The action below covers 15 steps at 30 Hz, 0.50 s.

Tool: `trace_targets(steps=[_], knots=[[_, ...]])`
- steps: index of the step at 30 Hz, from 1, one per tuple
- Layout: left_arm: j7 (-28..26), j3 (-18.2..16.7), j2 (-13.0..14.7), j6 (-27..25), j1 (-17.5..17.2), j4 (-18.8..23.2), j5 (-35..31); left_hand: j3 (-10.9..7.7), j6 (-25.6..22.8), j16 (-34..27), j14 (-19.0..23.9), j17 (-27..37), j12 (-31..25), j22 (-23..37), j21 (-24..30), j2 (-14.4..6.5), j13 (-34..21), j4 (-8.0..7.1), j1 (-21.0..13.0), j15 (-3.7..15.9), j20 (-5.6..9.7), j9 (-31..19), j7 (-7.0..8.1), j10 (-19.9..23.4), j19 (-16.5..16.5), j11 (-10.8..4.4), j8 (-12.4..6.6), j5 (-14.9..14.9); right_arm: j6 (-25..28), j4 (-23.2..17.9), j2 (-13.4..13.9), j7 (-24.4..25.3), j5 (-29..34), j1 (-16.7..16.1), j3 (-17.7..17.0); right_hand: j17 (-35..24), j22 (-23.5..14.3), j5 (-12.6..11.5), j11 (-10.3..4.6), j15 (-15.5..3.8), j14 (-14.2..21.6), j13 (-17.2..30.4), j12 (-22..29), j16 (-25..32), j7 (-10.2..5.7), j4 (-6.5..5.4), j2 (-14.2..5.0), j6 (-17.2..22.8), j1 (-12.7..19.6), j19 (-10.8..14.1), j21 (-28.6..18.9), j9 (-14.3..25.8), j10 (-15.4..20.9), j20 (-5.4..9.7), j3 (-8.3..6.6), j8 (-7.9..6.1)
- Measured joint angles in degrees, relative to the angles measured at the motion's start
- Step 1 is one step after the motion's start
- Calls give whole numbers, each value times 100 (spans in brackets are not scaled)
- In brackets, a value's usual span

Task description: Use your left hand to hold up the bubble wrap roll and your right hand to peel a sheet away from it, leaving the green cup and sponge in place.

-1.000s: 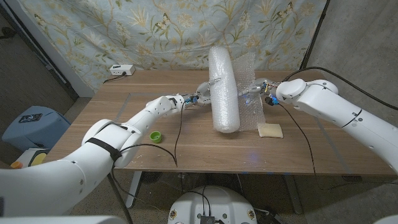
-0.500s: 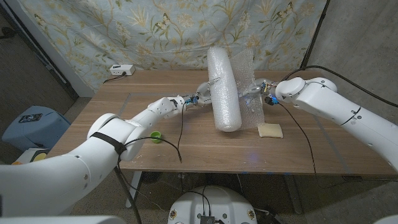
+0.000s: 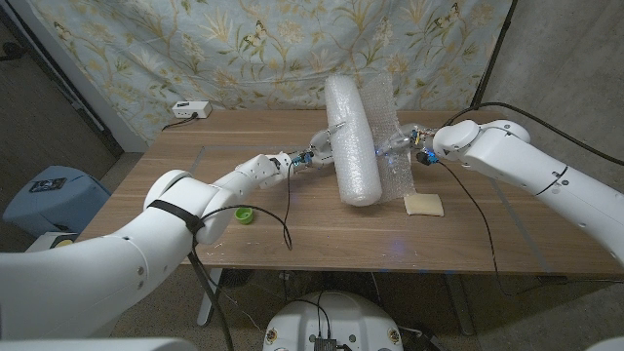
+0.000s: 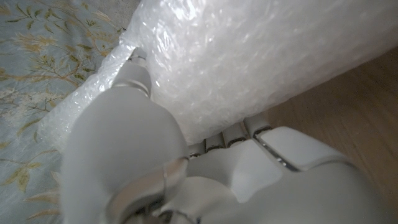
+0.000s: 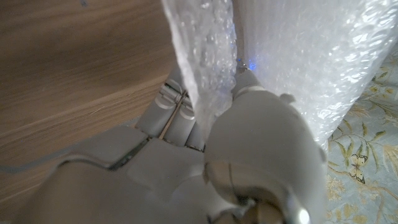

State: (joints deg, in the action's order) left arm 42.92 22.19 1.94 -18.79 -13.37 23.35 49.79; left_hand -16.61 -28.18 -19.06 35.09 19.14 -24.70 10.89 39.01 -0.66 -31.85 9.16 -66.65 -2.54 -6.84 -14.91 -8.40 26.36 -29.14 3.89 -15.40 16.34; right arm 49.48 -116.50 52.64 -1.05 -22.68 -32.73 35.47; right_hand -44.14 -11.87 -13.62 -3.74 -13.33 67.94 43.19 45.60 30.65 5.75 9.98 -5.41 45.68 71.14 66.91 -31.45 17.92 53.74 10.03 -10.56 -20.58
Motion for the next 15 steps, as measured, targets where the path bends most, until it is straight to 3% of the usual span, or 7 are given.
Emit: trace_targets(steps=[7,15], knots=[[35,-88,-78,65,29,-145,-79,20,116,65,-141,0,103,-1,-1,-95,52,-20,-4,-59,-27,29,-51,-122,87,63,84,-6,-22,-18,51,-7,-80,-74,-85,-105,-27,105,-52,-5,69,2,0,16,-41,-10,3,61,193,-3,-88,49,94,2,-69,0],[43,-215,-174,124,46,-273,-168,89,469,329,-717,-64,459,-9,-64,-282,160,-89,62,-471,-178,104,-205,-587,381,363,272,-85,-65,-55,123,-8,-229,-184,-213,-192,-54,177,-59,-3,110,-14,43,-37,-71,-34,-7,133,288,-33,-166,84,159,32,-93,-41]])
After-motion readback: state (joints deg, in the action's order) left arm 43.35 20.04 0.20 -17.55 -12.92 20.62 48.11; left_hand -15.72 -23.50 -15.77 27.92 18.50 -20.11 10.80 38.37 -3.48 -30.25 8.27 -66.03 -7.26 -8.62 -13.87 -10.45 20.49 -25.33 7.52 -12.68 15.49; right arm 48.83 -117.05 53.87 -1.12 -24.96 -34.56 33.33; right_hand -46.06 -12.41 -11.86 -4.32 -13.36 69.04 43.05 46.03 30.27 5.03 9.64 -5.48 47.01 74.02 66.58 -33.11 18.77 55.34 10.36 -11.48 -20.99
